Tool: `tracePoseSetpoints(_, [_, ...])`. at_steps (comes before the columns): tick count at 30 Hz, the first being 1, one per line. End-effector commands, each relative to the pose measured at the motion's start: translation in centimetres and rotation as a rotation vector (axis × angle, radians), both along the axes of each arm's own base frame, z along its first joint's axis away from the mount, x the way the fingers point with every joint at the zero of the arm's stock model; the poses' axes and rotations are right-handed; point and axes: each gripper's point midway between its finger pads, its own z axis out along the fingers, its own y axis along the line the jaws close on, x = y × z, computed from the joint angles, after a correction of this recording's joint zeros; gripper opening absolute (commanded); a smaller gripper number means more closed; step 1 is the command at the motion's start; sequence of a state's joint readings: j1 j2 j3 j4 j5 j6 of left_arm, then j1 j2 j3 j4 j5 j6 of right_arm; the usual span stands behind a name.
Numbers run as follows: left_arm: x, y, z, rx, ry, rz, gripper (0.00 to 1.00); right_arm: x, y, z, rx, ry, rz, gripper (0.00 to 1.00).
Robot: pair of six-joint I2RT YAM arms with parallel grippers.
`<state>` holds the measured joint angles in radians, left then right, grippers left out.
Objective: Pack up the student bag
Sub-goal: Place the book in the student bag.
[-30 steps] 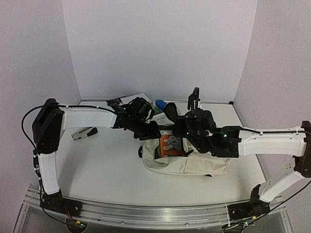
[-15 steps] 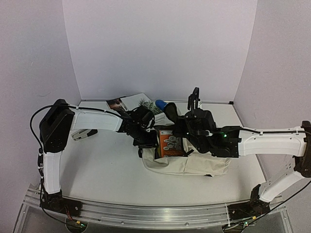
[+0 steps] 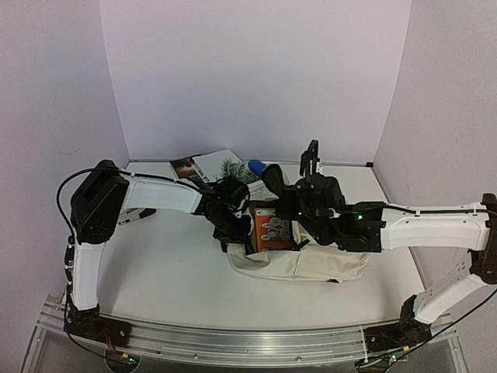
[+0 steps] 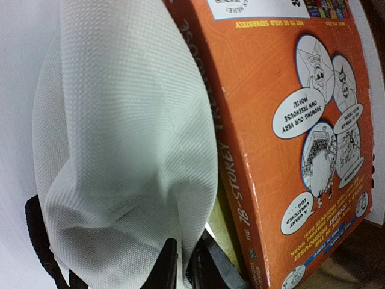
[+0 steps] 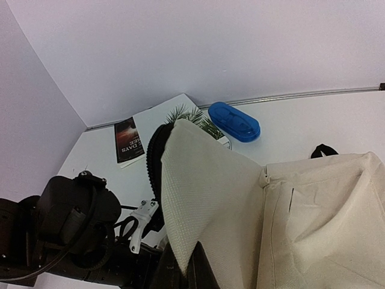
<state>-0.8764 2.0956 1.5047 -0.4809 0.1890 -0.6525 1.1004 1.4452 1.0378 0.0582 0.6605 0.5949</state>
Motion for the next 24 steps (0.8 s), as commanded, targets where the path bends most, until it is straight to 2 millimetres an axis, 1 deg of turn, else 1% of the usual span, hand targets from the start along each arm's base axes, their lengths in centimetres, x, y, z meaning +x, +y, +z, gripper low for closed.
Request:
tracePoseSetpoints(1, [0.6,-0.6,1.7,-0.051,-0.031,0.041,0.01,0.4,0.5,3.1,0.091,-0.048,-0.010,0.00])
tracePoseSetpoints(4, [0.5,0.6,2.2,-0.056,-0.053,0.098,0.00,0.4,0.0,3.1,0.112,-0.046,-0.033,0.00])
tracePoseSetpoints(6, [0.6,1.8,3.4,-0.063,-0.090,0.135,0.00,0.4,-0.9,3.0,0.134,-0.046,-0.072,0.00])
tracePoseSetpoints(8, [0.4,3.3,3.7,-0.043,-0.105,0.168,0.00,0.3,-2.2,2.8,0.175,-0.043,-0.126,0.00])
tracePoseSetpoints(10, [-0.1,4.5,4.5,-0.045,-0.106,0.190,0.00,0.2,-3.9,1.7,0.211,-0.022,-0.178,0.00])
tracePoseSetpoints(12, [-1.0,5.8,4.3,-0.033,-0.076,0.212,0.00,0.0,-5.3,0.6,0.271,0.013,-0.211,0.00])
tracePoseSetpoints(15, [-2.5,7.2,4.0,-0.035,-0.030,0.240,0.00,-0.2,-7.2,-2.1,0.328,0.080,-0.245,0.00])
tracePoseSetpoints(18, [-4.2,8.9,3.4,-0.029,0.019,0.283,0.00,-1.0,-8.0,-4.7,0.357,0.156,-0.257,0.00])
tracePoseSetpoints(20, [-5.2,10.1,3.2,-0.023,0.039,0.313,0.00,-1.7,-8.2,-7.2,0.349,0.225,-0.263,0.00])
tracePoseSetpoints(22, [-5.9,10.9,3.3,-0.030,0.048,0.335,0.00,-2.5,-8.4,-9.8,0.348,0.308,-0.274,0.00])
tracePoseSetpoints(24, [-6.6,11.7,2.9,-0.028,0.068,0.361,0.00,-3.4,-8.6,-12.5,0.349,0.385,-0.289,0.00])
